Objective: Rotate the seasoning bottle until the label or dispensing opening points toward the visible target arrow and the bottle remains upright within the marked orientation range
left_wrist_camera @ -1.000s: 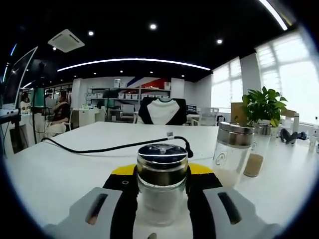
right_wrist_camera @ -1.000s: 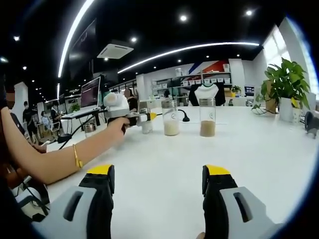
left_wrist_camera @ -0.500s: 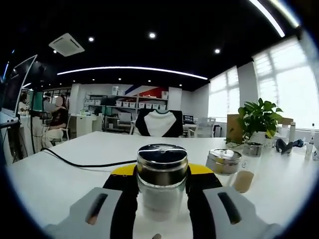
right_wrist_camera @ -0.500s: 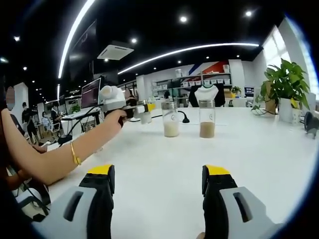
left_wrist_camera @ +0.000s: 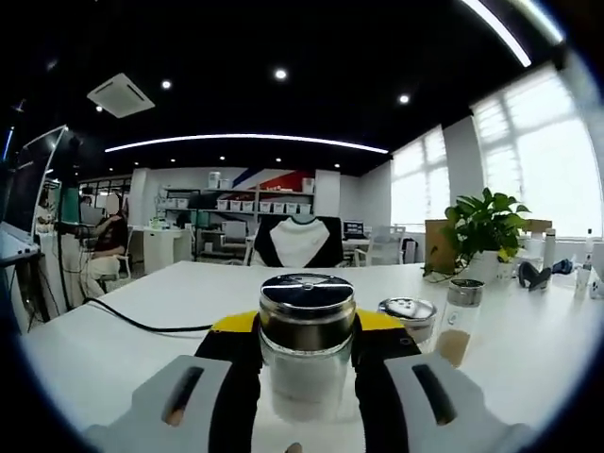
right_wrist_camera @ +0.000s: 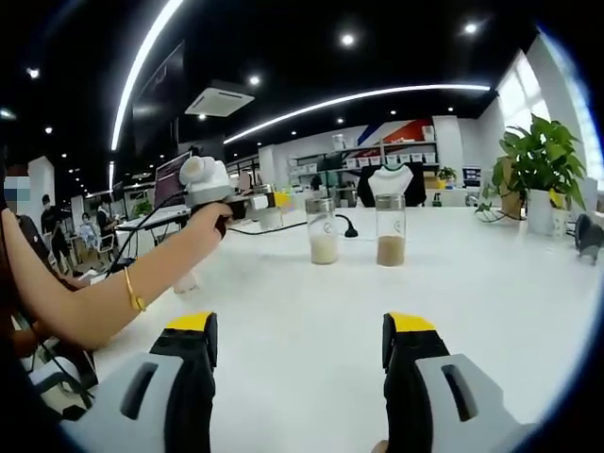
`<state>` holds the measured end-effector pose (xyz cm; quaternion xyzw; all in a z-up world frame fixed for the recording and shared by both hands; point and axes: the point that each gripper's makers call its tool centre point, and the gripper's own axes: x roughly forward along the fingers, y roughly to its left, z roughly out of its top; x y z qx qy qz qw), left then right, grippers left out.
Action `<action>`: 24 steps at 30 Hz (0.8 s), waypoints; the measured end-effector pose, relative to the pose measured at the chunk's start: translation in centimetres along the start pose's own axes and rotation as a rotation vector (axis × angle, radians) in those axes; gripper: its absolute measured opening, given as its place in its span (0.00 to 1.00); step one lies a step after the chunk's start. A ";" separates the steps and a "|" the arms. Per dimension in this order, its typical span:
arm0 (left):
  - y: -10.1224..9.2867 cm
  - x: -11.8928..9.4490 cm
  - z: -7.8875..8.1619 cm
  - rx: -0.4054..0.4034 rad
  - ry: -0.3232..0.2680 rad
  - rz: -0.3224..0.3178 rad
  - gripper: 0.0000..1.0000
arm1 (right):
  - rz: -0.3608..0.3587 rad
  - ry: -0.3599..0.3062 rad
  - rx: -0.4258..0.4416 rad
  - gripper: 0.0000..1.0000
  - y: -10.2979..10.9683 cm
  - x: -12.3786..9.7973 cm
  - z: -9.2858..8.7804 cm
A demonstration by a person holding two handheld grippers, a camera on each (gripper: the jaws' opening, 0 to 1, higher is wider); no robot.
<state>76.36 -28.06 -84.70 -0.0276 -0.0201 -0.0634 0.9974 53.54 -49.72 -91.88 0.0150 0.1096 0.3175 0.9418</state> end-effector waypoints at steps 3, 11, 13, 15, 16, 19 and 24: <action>-0.4 -0.5 0.2 -0.003 -0.001 -0.005 0.38 | 0.007 -0.004 -0.002 0.72 0.4 -0.2 0.0; -1.0 -2.7 -0.4 -0.050 0.011 -0.021 0.38 | 0.032 -0.006 -0.005 0.71 1.4 -0.5 -0.2; -1.3 -3.0 -0.4 -0.070 0.007 -0.033 0.38 | 0.031 -0.009 -0.005 0.71 1.5 -0.7 -0.1; -1.8 -3.3 -0.8 -0.057 0.023 -0.041 0.38 | 0.032 -0.010 -0.003 0.71 1.6 -0.8 -0.1; -2.0 -3.5 -0.9 -0.049 0.029 -0.045 0.38 | 0.037 -0.012 0.003 0.71 1.8 -0.9 -0.2; -2.5 -4.6 -1.0 -0.059 0.024 -0.059 0.38 | 0.039 -0.012 0.003 0.71 2.4 -1.3 -0.4; -3.4 -6.7 -1.0 -0.045 0.021 -0.079 0.38 | 0.049 -0.018 -0.004 0.71 3.3 -1.9 -0.5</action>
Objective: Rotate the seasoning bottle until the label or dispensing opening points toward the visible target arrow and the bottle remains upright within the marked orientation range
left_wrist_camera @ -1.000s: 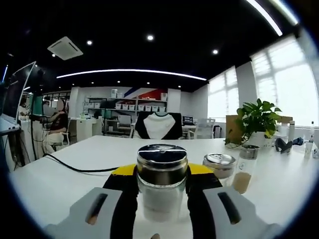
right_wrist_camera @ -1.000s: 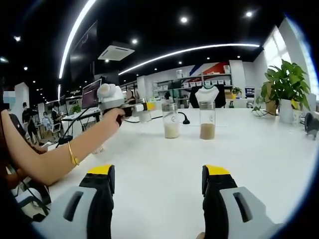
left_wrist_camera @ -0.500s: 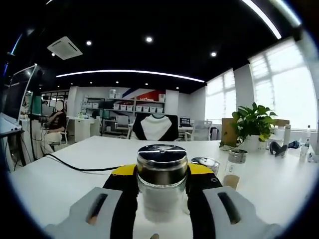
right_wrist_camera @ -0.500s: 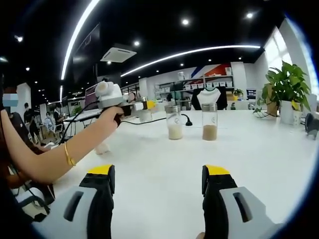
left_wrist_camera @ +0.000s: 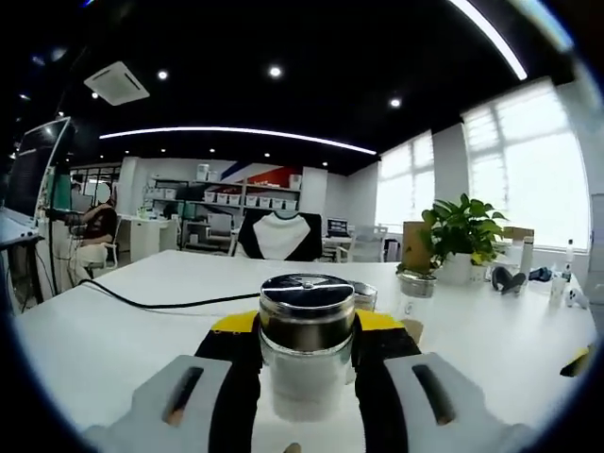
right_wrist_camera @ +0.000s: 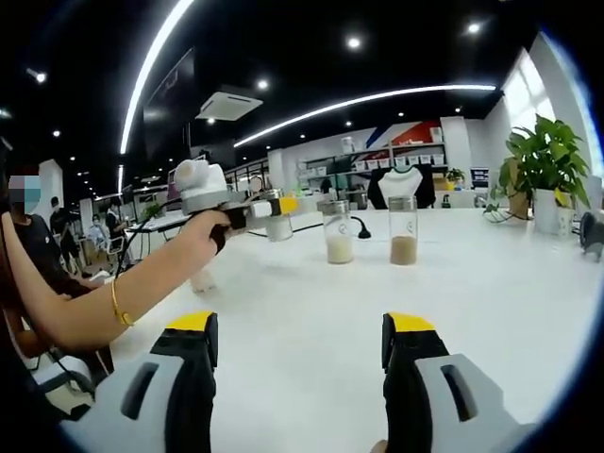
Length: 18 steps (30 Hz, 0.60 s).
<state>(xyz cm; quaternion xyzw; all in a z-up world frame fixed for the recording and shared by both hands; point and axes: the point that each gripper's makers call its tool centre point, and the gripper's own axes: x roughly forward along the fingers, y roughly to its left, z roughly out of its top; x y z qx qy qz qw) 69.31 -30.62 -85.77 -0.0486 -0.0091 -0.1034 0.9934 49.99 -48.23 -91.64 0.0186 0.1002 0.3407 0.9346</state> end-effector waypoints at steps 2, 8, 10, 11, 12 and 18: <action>-0.2 -0.7 0.1 0.010 -0.001 -0.002 0.38 | 0.000 -0.005 0.002 0.71 0.2 -0.1 0.0; -0.3 -2.1 -0.2 0.025 0.005 0.006 0.38 | 0.019 0.001 0.000 0.71 0.8 0.0 -0.3; -0.5 -2.8 -0.6 0.022 0.011 0.003 0.38 | 0.027 0.007 -0.004 0.71 1.1 0.0 -0.5; -0.7 -3.0 -0.7 0.020 0.011 0.000 0.38 | 0.030 0.005 -0.004 0.71 1.3 0.0 -0.4; -0.8 -3.3 -0.8 0.013 0.013 -0.001 0.38 | 0.035 0.005 -0.003 0.71 1.4 0.0 -0.4; -2.0 -4.1 -1.4 0.018 0.025 -0.020 0.38 | 0.048 0.001 -0.006 0.71 1.8 -0.1 -0.2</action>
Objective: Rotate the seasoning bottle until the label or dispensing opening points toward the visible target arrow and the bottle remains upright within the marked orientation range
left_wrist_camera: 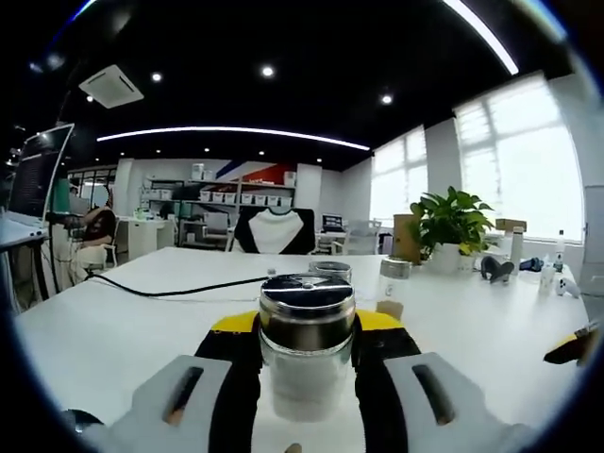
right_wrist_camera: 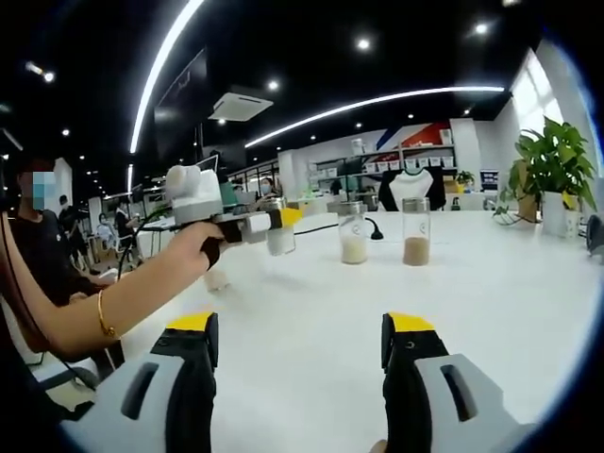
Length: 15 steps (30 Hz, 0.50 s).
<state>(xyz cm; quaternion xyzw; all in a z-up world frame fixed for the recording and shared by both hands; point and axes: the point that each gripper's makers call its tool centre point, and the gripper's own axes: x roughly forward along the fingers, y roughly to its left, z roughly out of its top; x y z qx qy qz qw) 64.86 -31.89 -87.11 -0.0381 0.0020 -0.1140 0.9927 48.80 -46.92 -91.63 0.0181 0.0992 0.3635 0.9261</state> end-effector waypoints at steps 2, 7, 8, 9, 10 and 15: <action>-0.3 -0.4 -0.1 0.003 -0.002 -0.003 0.38 | 0.004 -0.002 -0.004 0.71 0.2 -0.1 0.1; -0.6 -1.5 0.0 0.000 -0.011 -0.007 0.38 | 0.014 -0.001 -0.009 0.70 0.3 -0.3 0.1; -0.6 -1.6 0.0 0.001 -0.017 -0.005 0.38 | 0.016 0.000 -0.010 0.70 0.3 -0.4 0.1; -0.7 -1.7 0.0 0.003 -0.016 -0.006 0.38 | 0.021 0.003 -0.012 0.70 0.2 -0.3 0.0; -0.8 -1.8 0.0 0.006 -0.012 -0.009 0.38 | 0.024 0.005 -0.015 0.70 0.3 -0.2 0.0; -0.9 -2.5 0.4 0.022 -0.017 -0.008 0.38 | 0.035 -0.008 -0.016 0.70 0.8 -0.4 0.3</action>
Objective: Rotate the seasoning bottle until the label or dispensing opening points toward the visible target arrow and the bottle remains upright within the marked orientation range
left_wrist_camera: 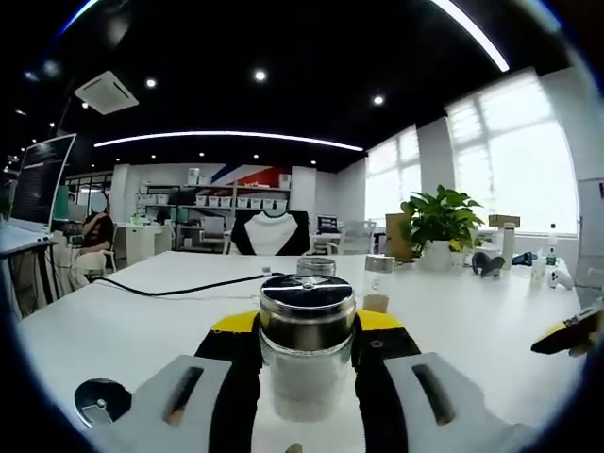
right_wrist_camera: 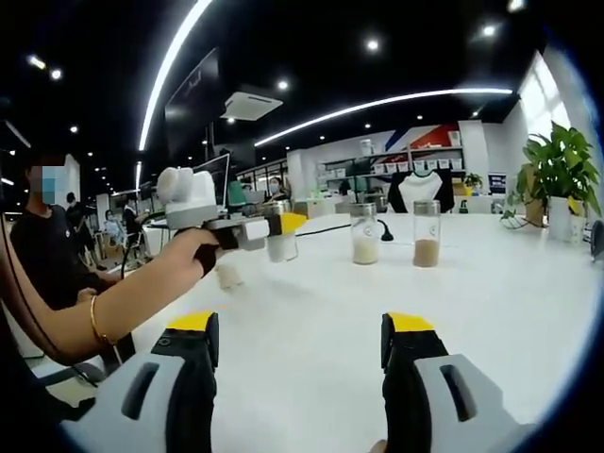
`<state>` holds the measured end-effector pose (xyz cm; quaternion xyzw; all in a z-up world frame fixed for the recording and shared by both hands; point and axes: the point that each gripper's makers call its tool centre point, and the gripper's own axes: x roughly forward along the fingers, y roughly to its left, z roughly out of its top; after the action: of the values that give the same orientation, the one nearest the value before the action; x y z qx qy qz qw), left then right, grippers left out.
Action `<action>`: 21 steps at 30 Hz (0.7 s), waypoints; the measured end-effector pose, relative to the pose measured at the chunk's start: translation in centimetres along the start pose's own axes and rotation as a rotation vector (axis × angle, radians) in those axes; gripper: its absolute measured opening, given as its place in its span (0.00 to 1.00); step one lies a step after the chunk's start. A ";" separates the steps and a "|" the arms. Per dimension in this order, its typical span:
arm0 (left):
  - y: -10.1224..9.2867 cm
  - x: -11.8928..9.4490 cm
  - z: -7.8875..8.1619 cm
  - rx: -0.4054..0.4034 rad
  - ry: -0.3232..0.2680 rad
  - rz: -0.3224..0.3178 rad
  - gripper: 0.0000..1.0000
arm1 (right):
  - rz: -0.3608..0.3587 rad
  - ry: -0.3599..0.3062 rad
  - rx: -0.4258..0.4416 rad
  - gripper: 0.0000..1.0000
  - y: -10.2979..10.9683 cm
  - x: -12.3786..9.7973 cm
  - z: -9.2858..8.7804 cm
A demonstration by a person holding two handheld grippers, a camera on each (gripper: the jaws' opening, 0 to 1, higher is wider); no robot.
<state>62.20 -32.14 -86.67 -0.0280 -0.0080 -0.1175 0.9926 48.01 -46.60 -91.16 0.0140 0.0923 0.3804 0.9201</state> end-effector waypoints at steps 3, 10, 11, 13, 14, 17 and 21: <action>0.0 -0.5 0.0 -0.001 -0.002 0.003 0.38 | 0.004 -0.005 -0.006 0.70 0.3 -0.3 0.0; -0.3 -1.9 -0.2 0.001 -0.024 0.000 0.38 | -0.007 -0.025 -0.024 0.70 0.7 -1.6 0.1; -0.4 -2.2 -0.4 0.006 -0.025 0.001 0.38 | -0.010 -0.025 -0.025 0.70 0.7 -1.8 -0.1; -0.4 -2.7 -0.7 0.008 -0.022 0.000 0.38 | -0.017 -0.019 -0.028 0.70 0.7 -2.0 -0.5; -0.4 -2.9 -0.8 0.004 -0.025 -0.003 0.38 | -0.017 -0.018 -0.028 0.70 0.8 -2.2 -0.6; -0.6 -3.3 -0.8 0.002 -0.030 -0.011 0.38 | -0.017 -0.012 -0.031 0.70 1.0 -2.4 -0.8; -0.8 -3.5 -0.8 0.012 -0.033 -0.022 0.38 | -0.019 -0.012 -0.038 0.70 1.0 -2.3 -0.6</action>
<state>58.64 -32.16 -87.51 -0.0241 -0.0253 -0.1278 0.9912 45.62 -47.51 -91.24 -0.0021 0.0795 0.3733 0.9243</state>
